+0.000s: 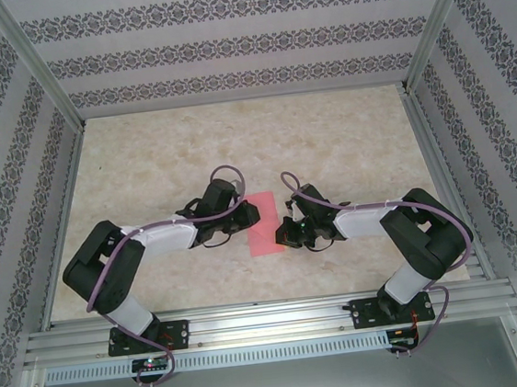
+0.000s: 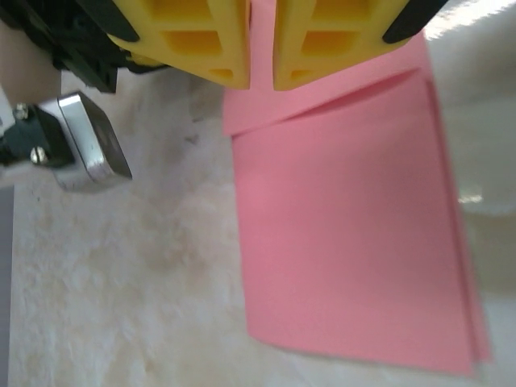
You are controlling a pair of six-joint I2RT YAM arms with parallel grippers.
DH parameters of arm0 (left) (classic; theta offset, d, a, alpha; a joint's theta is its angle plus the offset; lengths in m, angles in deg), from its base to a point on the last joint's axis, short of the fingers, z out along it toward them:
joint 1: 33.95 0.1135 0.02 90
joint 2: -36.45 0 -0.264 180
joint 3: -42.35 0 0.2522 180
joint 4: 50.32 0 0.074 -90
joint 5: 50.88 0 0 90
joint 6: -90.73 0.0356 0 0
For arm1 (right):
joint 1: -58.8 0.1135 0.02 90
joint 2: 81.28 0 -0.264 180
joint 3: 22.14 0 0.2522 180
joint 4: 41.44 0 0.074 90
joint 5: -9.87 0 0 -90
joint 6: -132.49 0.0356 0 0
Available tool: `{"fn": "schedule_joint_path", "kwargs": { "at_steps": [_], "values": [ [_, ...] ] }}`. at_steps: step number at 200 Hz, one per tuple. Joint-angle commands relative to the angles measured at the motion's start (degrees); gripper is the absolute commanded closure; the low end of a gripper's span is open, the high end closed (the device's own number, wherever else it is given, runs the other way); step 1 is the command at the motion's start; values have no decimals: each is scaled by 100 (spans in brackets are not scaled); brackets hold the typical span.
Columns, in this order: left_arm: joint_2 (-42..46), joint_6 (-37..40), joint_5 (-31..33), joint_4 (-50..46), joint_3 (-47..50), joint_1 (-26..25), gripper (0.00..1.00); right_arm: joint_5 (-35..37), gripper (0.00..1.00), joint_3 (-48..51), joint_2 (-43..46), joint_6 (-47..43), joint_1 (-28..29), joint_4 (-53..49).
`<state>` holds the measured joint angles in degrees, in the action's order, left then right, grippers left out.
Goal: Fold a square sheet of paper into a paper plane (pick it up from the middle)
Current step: Fold the triangle a second time at the center of the table.
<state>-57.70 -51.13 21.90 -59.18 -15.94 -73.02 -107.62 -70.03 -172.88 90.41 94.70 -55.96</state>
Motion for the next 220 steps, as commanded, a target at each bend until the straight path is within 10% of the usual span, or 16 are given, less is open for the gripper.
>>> {"fn": "schedule_joint_path", "kwargs": {
  "at_steps": [1, 116, 220],
  "values": [
    [-292, -193, -271, 464, 135, -48, 84, 453, 98, 73, -52, -95, 34, -696],
    [-646, -116, 618, -30, 255, -66, 86, 38, 93, -335, 727, -99, 105, -666],
    [-763, -88, 521, -120, 173, -66, 87, -243, 91, -678, -837, -79, 210, -253]
  ]
}}
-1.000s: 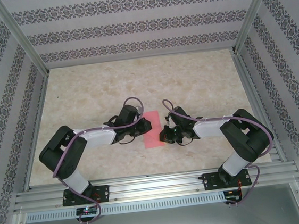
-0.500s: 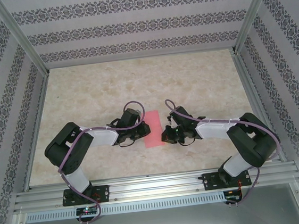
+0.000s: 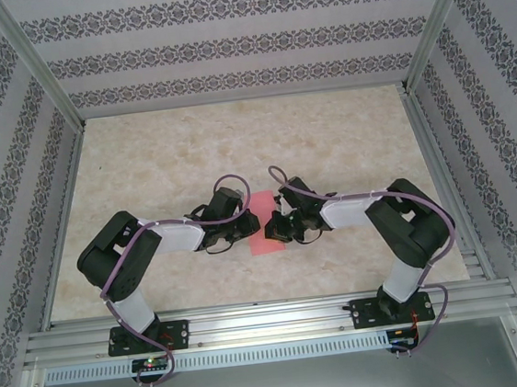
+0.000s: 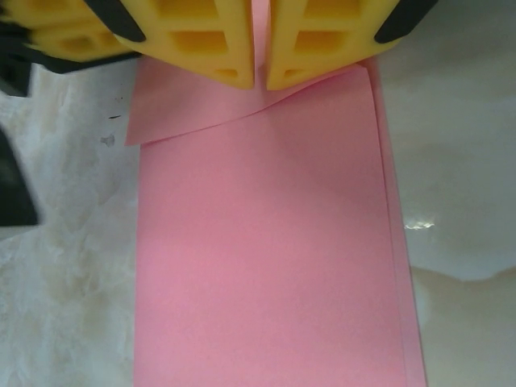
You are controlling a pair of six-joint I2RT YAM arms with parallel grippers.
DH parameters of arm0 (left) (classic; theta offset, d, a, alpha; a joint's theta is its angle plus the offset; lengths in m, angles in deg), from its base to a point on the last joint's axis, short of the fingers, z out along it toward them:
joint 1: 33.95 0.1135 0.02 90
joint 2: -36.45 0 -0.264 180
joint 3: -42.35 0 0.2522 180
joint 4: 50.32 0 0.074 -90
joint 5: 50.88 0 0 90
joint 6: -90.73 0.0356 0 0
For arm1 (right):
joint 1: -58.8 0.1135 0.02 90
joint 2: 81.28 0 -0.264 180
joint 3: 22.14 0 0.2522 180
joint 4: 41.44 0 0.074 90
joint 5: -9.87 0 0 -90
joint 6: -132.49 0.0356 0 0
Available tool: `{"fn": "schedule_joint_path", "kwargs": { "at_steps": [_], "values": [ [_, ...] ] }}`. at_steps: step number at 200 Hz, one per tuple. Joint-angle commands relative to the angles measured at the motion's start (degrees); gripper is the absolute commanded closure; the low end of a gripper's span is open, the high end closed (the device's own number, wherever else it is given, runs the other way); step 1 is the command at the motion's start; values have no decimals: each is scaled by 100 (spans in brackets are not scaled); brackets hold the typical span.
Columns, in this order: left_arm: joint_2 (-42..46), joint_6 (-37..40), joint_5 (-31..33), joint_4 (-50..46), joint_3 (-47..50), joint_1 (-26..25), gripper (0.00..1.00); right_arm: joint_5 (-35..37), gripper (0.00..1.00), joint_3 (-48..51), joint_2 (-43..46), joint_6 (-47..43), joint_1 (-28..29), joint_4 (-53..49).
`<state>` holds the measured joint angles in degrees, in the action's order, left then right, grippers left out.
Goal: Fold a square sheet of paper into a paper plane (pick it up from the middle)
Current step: Fold the triangle a second time at the center of the table.
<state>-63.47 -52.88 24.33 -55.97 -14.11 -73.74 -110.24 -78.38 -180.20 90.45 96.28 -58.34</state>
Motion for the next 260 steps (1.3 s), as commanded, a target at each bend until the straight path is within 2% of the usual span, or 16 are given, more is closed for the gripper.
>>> {"fn": "schedule_joint_path", "kwargs": {
  "at_steps": [1, 36, 150, 206, 233, 244, 260],
  "values": [
    [-186, 87, 281, -446, -15, 6, 87, 30, 91, 168, -103, -85, 51, -22],
    [-193, 100, 378, -577, -5, 4, 88, 196, 90, 600, 127, -170, -57, -185],
    [-324, 144, 370, -685, -69, 6, 89, -22, 85, 1678, 1238, -225, -298, -299],
    [-287, 271, 119, -550, -167, 6, 88, 226, 82, 1242, 1918, -322, -523, -615],
    [-252, 332, 22, -543, -267, 6, 87, 393, 75, 860, 1680, -384, -629, -479],
    [-247, 366, -21, -540, -310, 6, 87, 428, 68, 754, 1538, -410, -685, -375],
    [-238, 399, -49, -590, -371, 6, 86, 408, 66, 610, 1334, -457, -775, -273]
  ]
}}
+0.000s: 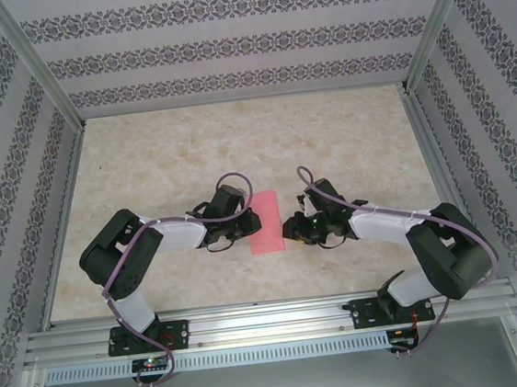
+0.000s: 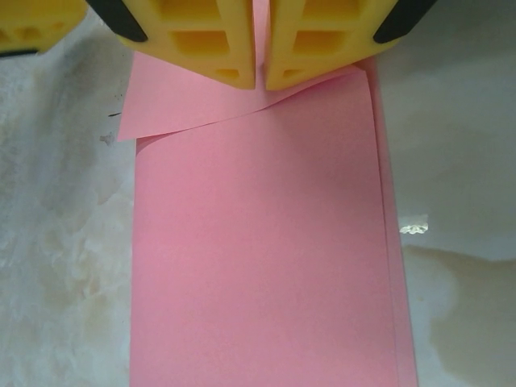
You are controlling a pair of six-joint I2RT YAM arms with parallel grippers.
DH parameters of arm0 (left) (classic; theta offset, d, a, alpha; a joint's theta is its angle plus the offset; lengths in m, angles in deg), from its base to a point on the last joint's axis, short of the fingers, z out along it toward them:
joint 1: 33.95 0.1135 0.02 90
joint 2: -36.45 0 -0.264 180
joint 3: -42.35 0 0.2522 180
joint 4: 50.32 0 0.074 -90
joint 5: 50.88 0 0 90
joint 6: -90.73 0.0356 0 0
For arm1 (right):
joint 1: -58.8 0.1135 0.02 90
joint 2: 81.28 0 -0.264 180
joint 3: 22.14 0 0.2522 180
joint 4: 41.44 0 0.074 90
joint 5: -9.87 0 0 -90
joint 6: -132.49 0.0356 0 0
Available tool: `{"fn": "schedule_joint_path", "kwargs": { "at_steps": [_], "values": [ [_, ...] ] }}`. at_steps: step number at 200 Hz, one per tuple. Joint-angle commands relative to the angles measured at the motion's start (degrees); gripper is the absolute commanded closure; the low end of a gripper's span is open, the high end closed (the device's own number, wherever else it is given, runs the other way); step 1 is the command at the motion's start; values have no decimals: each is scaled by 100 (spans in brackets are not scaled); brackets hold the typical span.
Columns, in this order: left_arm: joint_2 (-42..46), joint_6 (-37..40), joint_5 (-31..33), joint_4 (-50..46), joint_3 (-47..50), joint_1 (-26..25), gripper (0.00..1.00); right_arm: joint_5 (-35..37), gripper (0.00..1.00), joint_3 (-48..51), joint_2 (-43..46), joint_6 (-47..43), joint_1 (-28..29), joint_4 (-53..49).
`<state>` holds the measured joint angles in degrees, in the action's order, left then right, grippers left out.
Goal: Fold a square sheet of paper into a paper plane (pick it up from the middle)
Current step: Fold the triangle a second time at the center of the table.
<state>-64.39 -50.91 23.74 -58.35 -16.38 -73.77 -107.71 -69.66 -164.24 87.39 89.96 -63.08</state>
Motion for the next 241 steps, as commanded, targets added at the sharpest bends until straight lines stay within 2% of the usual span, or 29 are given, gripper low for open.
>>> {"fn": "schedule_joint_path", "kwargs": {
  "at_steps": [1, 27, 97, 152, 208, 241],
  "values": [
    [-146, 204, 9, -362, -148, 4, 86, 151, 66, -275, -281, -150, -149, 205],
    [-138, 253, 10, -453, -234, 9, 86, 80, 64, -518, -628, -240, -205, 255],
    [-147, 292, 9, -530, -304, 8, 85, -201, 65, -706, -1207, -112, -193, 688],
    [-164, 285, 20, -519, -293, 8, 85, -410, 66, -615, -1328, 14, -169, 988],
    [-182, 264, 24, -507, -295, 8, 84, -446, 73, -580, -1251, 26, -129, 1032],
    [-172, 251, 21, -503, -285, 6, 84, -408, 70, -553, -1249, -1, -143, 1040]
  ]
}}
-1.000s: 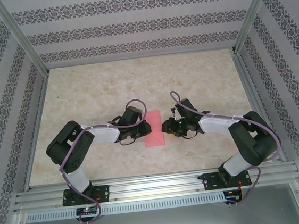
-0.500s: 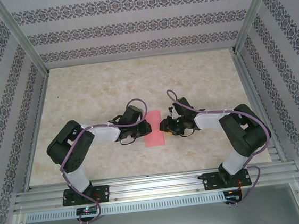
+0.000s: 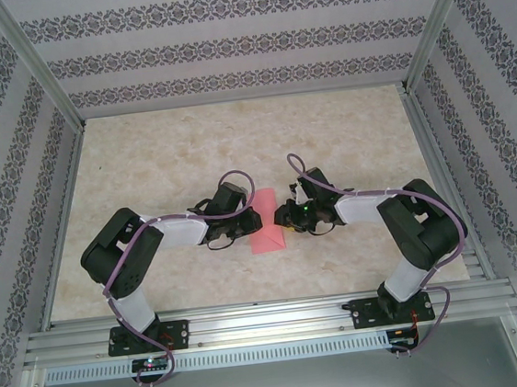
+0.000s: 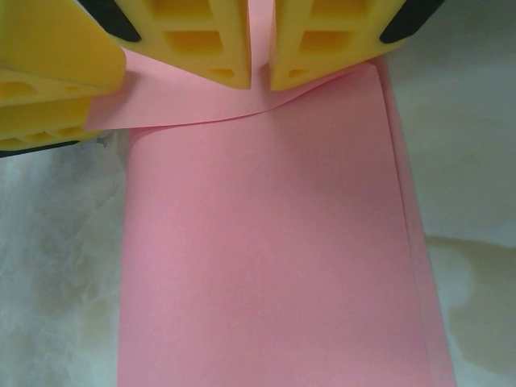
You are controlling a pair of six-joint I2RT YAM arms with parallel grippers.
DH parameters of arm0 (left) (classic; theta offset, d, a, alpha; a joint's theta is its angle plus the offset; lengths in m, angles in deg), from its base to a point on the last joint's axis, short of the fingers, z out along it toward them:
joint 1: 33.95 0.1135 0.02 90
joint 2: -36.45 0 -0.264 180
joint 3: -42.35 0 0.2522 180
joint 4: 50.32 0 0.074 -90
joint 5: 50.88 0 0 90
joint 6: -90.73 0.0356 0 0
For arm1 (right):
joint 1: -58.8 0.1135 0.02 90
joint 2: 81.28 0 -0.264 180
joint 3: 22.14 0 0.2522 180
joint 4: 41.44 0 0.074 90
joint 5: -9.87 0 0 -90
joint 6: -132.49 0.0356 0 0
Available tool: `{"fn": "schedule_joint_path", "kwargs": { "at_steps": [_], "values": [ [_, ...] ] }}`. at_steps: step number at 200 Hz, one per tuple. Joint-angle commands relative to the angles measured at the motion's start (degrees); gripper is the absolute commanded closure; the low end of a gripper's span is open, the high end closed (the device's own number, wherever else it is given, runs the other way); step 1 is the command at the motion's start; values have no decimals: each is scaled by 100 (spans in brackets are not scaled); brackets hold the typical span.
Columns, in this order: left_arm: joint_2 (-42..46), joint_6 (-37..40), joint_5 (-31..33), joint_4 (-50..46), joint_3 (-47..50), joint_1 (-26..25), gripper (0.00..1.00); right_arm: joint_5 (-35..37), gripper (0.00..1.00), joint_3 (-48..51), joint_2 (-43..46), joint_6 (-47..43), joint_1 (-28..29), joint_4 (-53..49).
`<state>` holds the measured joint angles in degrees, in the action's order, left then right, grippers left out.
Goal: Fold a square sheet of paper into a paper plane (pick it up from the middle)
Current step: Fold the triangle a second time at the center of the table.
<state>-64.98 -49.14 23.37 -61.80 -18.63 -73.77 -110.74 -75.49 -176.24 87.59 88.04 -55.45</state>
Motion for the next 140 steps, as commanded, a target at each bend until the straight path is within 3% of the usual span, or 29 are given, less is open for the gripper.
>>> {"fn": "schedule_joint_path", "kwargs": {
  "at_steps": [1, 58, 140],
  "values": [
    [-114, 74, 61, -158, -60, 7, 84, -99, 69, 31, -45, -20, 53, 270],
    [70, 76, 234, -302, 12, 9, 84, -146, 64, 189, 75, -4, -15, 436],
    [123, -8, 416, -350, 82, 9, 84, 22, 64, 720, 491, 340, 137, 744]
  ]
}}
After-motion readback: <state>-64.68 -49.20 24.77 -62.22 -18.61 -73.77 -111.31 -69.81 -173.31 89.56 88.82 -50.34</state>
